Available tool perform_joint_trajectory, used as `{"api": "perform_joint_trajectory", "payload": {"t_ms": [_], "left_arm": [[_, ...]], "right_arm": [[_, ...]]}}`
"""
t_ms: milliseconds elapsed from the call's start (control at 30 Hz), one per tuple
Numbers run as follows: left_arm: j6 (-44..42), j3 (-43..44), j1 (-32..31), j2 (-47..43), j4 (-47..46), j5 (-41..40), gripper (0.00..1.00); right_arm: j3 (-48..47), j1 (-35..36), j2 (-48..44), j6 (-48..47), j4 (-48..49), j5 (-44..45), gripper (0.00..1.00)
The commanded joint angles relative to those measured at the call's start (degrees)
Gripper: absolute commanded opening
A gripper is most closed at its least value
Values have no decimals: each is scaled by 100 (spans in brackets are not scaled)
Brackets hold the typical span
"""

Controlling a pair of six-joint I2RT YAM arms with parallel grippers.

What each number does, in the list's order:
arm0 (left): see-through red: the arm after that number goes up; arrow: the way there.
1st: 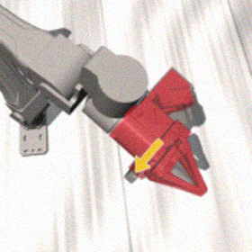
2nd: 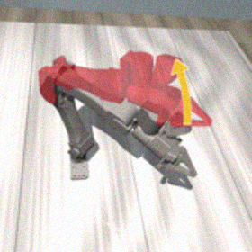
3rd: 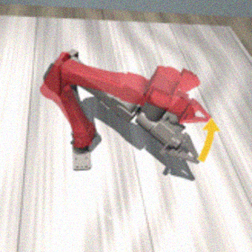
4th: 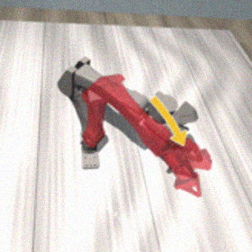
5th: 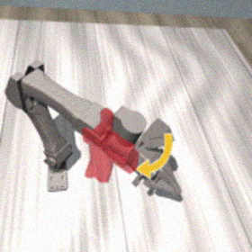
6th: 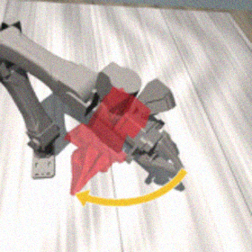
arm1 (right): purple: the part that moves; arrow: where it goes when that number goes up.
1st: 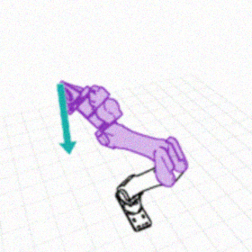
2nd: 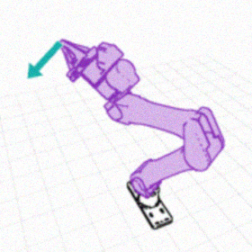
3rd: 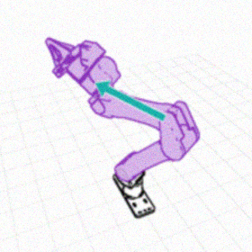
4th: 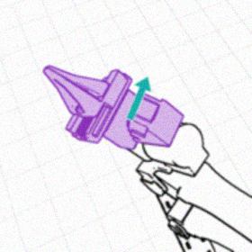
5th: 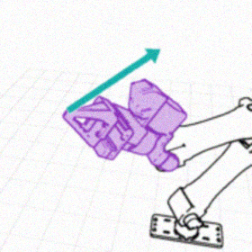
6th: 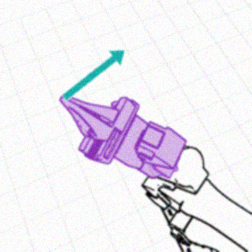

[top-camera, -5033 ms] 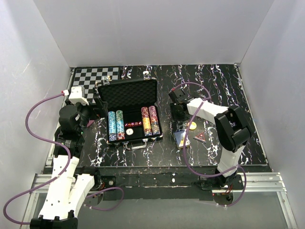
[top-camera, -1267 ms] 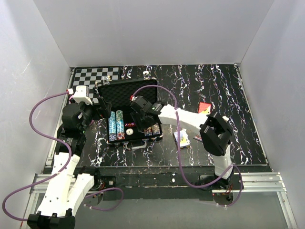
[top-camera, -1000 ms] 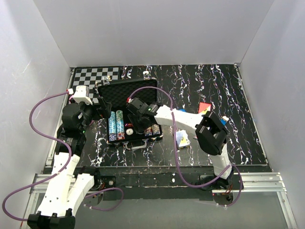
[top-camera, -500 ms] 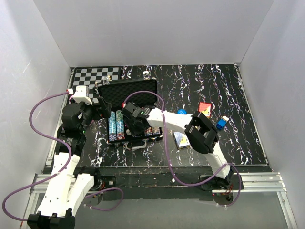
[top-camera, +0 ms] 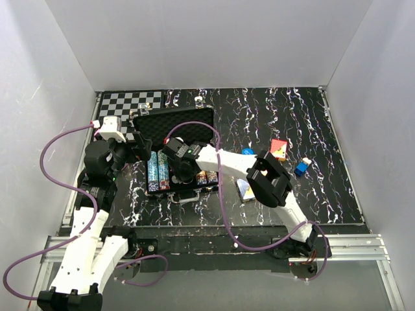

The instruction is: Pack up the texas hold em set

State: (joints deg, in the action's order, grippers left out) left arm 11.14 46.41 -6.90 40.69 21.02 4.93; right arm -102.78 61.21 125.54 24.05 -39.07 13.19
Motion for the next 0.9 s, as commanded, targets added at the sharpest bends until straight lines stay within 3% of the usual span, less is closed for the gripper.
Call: {"api": "perform_joint_trajectory", "payload": {"t_ms": [0, 200, 500, 867], "left_arm": [[3, -1, -22, -17, 78, -27, 98], [3, -1, -22, -17, 78, -27, 98], [-6, -1, -22, -26, 87, -53, 98], [-6, 8, -22, -26, 96, -62, 98]], "right_arm": [[-277, 5, 111, 29, -224, 210, 48], [-312, 5, 155, 20, -276, 263, 52], [-330, 5, 68, 29, -286, 404, 72], [-128, 5, -301, 20, -127, 395, 74]]}}
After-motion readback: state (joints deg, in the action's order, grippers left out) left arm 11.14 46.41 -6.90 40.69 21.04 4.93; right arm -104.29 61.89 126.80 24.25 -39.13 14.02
